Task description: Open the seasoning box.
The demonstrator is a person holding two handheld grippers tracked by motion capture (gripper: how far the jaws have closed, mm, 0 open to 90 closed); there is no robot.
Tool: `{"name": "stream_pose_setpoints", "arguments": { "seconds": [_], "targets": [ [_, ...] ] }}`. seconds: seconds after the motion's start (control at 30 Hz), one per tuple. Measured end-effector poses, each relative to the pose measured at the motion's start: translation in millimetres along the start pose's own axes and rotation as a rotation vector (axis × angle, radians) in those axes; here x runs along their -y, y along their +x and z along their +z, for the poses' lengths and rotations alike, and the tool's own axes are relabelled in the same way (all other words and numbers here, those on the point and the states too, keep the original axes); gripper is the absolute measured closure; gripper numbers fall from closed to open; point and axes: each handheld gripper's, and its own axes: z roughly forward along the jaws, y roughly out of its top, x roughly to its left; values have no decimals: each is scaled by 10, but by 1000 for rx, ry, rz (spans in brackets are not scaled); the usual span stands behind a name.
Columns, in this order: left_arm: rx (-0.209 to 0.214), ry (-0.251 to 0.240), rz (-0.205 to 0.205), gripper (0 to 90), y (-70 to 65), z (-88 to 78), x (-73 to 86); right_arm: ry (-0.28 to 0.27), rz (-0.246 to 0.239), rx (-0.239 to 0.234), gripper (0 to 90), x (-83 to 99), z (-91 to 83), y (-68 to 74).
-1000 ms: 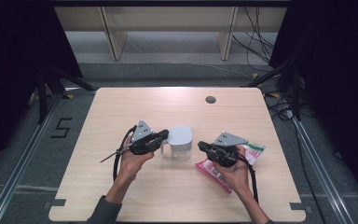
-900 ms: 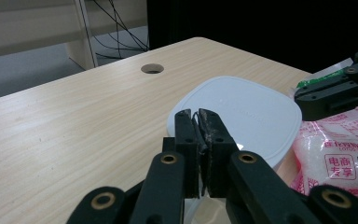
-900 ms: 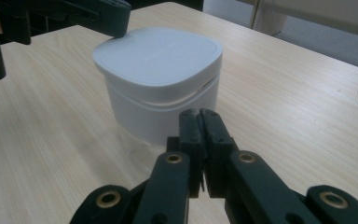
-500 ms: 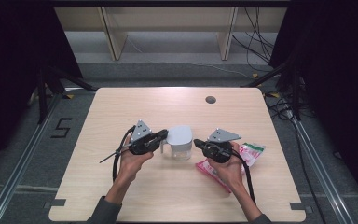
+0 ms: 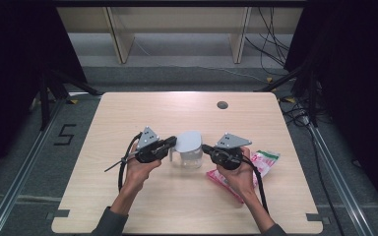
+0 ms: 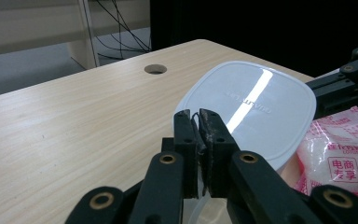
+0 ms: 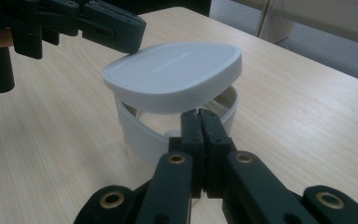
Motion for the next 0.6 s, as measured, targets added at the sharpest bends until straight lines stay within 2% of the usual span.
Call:
{"name": "stream_pose_setpoints", "arguments": {
  "seconds": [0.03,0.1,0.13,0.2,0.23,0.27,0.3,0.33,0.37,0.43,0.47,0.53,0.6],
  "targets": [
    [0,0,0,849,0,0,0,0,0,0,900,0,0,0],
    [-3,7,31,829,-21,-7,-15,-30,-4,2,900,-26,5,4],
    [-11,4,34,823,-31,-15,-28,-15,-7,-3,900,-40,-10,5],
    [-7,3,41,801,-26,-23,-32,-31,-25,6,900,-59,-10,-3],
    [-7,1,27,792,-37,-43,-33,-39,-19,10,900,-67,-9,6],
    [7,-7,35,792,-39,-67,-42,-39,-19,10,900,-67,-9,6],
    [9,-8,33,751,-58,-95,-52,-44,4,1,900,-83,-3,35],
    [8,-5,45,720,-71,-125,-65,-32,-8,-6,900,-97,-13,33],
    [0,6,80,692,-86,-181,-75,-40,-22,-15,900,-107,-1,38],
    [3,12,81,664,-97,-206,-70,-39,-14,-14,900,-115,-3,45],
    [4,17,86,606,-102,-237,-59,-46,1,-17,900,-124,12,61],
    [4,25,86,593,-113,-272,-34,-45,-10,-26,900,-130,22,60],
    [7,31,78,539,-117,-298,6,-44,-17,-28,899,-141,34,71]
  ]
}}
